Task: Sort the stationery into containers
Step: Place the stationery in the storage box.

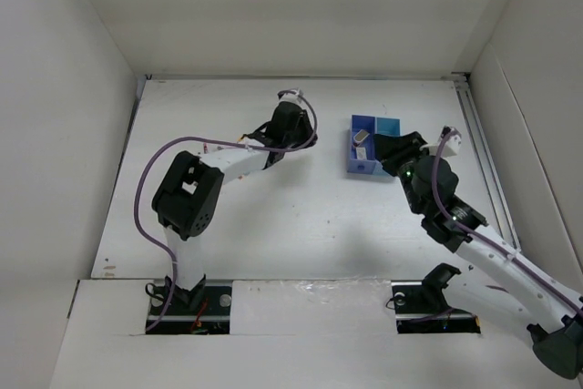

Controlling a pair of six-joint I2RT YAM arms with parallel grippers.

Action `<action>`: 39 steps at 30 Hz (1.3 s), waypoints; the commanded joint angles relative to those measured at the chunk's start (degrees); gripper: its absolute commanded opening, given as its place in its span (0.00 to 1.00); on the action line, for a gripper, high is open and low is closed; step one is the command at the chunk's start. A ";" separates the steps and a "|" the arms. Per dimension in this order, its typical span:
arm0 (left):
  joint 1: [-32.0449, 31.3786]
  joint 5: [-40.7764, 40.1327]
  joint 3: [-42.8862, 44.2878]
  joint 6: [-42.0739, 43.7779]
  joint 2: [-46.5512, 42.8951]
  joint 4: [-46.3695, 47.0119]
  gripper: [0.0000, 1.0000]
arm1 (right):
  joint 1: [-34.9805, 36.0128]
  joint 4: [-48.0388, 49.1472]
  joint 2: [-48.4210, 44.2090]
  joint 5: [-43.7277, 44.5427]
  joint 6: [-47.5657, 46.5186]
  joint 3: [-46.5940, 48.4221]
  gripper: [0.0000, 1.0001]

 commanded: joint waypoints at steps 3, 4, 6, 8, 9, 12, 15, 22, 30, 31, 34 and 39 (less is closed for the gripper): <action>-6.05 4.89 11.94 -1.17 1.70 4.56 0.04 | -0.34 2.39 -3.54 2.95 0.82 -0.70 0.44; -6.58 4.89 13.52 -1.17 2.75 3.95 0.04 | -0.34 2.39 -4.15 3.55 0.82 -0.70 0.44; -6.59 6.64 17.99 -1.17 6.18 3.41 0.04 | -0.34 2.39 -4.15 3.56 0.82 -1.22 0.44; -6.59 7.34 20.73 -1.96 9.16 2.28 0.04 | -0.34 2.39 -4.15 3.56 0.82 -1.23 0.44; -6.59 8.39 22.66 -2.48 9.96 2.27 0.04 | -0.34 2.39 -4.15 3.56 0.82 -1.23 0.44; -6.59 10.33 23.99 -3.80 12.33 3.76 0.04 | -0.34 2.39 -4.15 3.56 0.82 -1.23 0.44; -7.12 11.03 26.27 -3.81 14.61 3.76 0.05 | -0.34 2.39 -4.68 3.56 0.82 -1.23 0.44; -7.64 12.10 28.47 -4.33 16.29 4.38 0.06 | -0.34 2.92 -5.30 3.03 0.82 -1.23 0.44; -7.64 13.24 30.67 -2.05 17.44 2.27 0.41 | -0.34 2.92 -4.24 2.51 0.82 -1.23 0.44; -7.64 13.24 30.67 -2.05 17.44 2.27 0.44 | -0.34 2.92 -4.24 2.51 0.82 -1.23 0.44; -7.64 12.02 29.97 -0.74 16.21 1.57 0.47 | -0.34 2.92 -4.24 2.51 0.82 -1.23 0.44; -7.64 4.20 26.38 4.89 11.39 -3.44 0.46 | -0.34 2.92 -4.24 3.03 0.82 -1.23 0.44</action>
